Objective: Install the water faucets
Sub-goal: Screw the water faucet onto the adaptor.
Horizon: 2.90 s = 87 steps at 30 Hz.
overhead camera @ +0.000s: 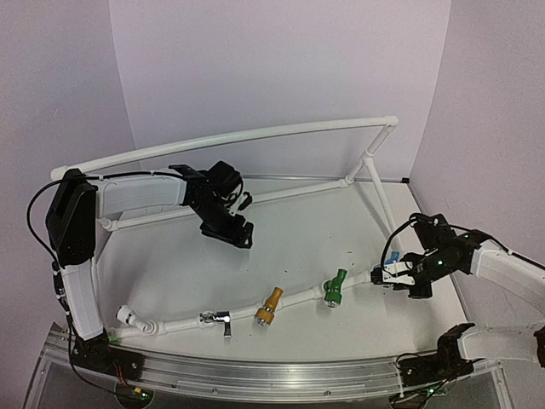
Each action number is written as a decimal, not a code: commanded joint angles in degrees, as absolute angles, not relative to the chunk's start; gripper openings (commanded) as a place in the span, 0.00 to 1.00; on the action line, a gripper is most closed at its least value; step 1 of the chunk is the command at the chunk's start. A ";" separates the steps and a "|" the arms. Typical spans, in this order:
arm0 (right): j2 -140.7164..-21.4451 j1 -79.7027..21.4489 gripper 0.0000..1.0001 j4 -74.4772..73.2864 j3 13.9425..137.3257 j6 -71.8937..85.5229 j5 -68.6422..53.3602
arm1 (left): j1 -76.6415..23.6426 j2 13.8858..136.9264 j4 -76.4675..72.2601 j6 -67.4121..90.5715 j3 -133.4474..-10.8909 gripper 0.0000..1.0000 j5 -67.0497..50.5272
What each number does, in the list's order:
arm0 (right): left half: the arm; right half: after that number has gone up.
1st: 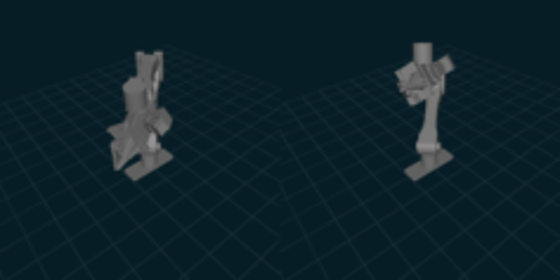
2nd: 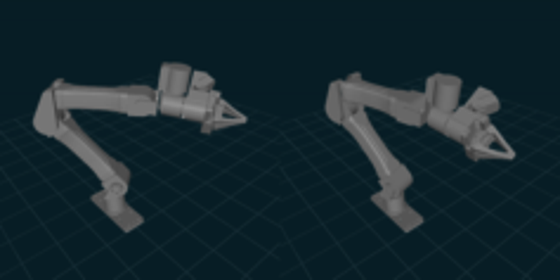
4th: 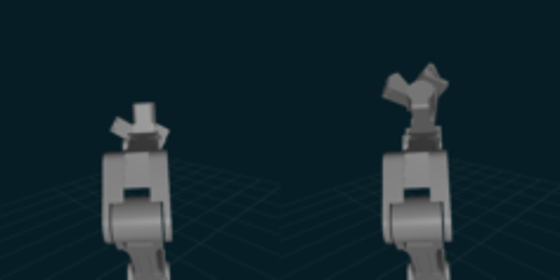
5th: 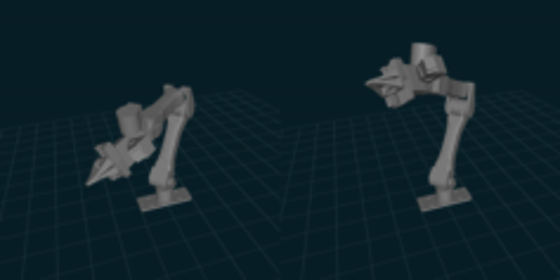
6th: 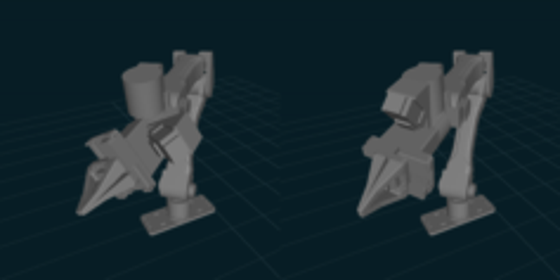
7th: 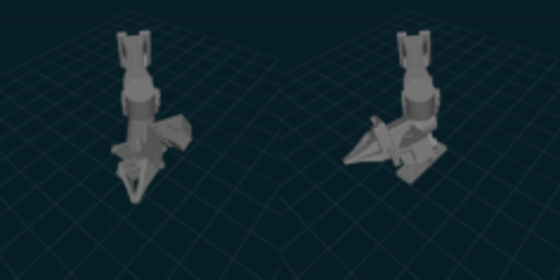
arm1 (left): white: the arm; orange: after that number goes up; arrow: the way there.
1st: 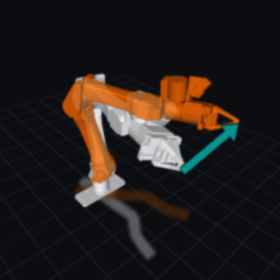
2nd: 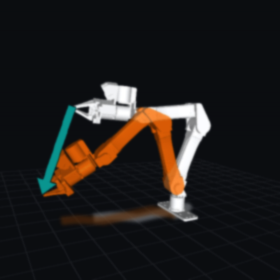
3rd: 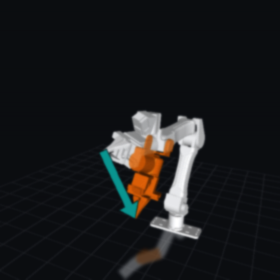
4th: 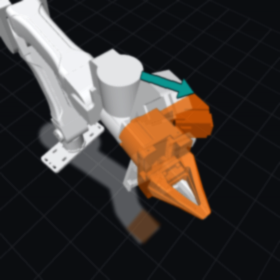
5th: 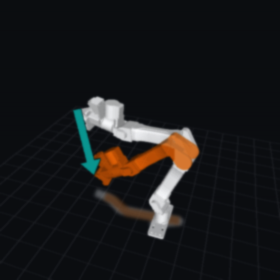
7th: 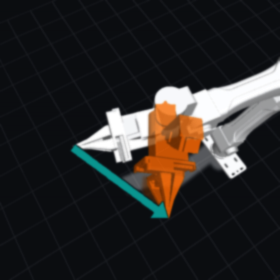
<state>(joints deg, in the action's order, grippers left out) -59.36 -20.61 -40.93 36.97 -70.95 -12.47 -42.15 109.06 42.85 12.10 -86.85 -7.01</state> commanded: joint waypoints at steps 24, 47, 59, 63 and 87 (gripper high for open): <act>-80.73 -26.13 0.02 -23.38 55.04 -51.10 -2.04 | -41.75 106.57 40.40 12.59 -88.71 0.85 -6.01; -90.51 -13.82 0.08 -24.60 66.10 -52.84 -2.28 | -37.96 110.63 39.26 11.70 -97.54 0.85 -4.31; -95.88 -11.35 0.15 -34.73 78.86 -52.32 -7.26 | -37.88 110.83 38.84 12.07 -95.71 0.85 -5.28; -96.85 -10.29 0.15 -36.00 79.08 -54.99 -7.44 | -37.88 110.58 38.89 11.97 -95.38 0.85 -5.05; -96.42 -2.33 0.12 -45.82 77.17 -67.45 -9.63 | -37.79 112.13 38.73 12.31 -95.95 0.85 -6.13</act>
<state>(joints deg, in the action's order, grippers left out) -97.80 -2.35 -43.47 74.96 -67.31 -6.10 -38.17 110.88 39.88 12.45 -93.62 -5.08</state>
